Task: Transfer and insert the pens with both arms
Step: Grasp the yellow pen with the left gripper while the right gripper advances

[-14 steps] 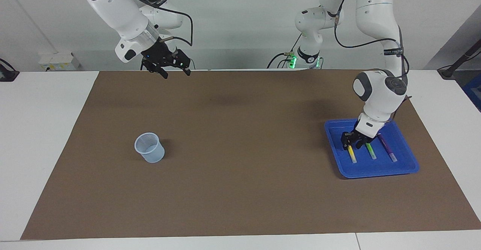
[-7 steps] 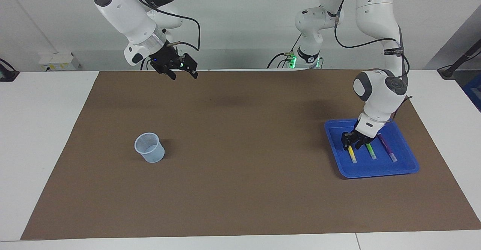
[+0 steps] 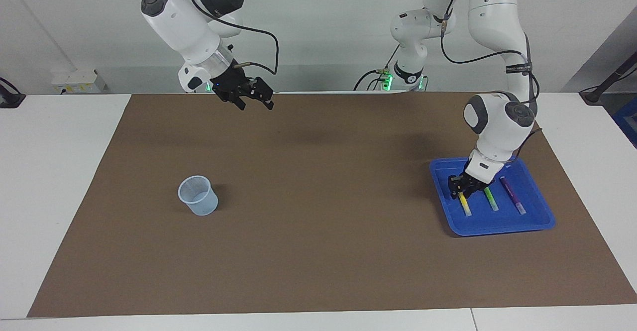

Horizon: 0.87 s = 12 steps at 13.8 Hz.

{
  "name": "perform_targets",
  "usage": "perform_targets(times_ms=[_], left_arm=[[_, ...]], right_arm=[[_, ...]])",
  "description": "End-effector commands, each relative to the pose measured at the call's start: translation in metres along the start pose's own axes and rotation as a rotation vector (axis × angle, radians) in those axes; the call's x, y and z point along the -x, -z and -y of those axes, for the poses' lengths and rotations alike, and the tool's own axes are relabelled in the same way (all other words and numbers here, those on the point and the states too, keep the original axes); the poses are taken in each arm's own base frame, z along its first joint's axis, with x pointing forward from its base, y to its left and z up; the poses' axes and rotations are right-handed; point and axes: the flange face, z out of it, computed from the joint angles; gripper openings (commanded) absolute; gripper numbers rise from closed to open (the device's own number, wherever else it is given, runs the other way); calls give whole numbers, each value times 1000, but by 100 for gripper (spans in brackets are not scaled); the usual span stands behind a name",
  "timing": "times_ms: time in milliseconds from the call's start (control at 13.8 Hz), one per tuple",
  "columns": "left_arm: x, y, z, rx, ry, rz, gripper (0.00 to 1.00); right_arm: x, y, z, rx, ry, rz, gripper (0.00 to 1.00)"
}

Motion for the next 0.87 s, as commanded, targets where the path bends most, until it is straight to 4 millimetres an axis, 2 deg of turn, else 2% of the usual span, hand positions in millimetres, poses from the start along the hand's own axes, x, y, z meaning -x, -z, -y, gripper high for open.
perform_targets(times_ms=[0,145,290,653,725,798], left_arm=[[-12,-11,4,-17,-1,-12,41],[-13,-11,2,-15,3,-13,37],[-12,-11,2,-16,22,-14,25],[-8,-22,4,-13,27,-14,19],[-8,-22,4,-12,35,-14,4],[-8,-22,4,-13,46,-14,0]], right_arm=[[-1,-1,0,-24,-21,-6,100],[-1,-1,0,-23,-21,-5,100],[0,1,1,-24,-20,-6,100],[0,0,0,-23,-20,-4,100],[-1,0,0,-23,-20,-3,100],[-1,0,0,-23,-20,-3,100]])
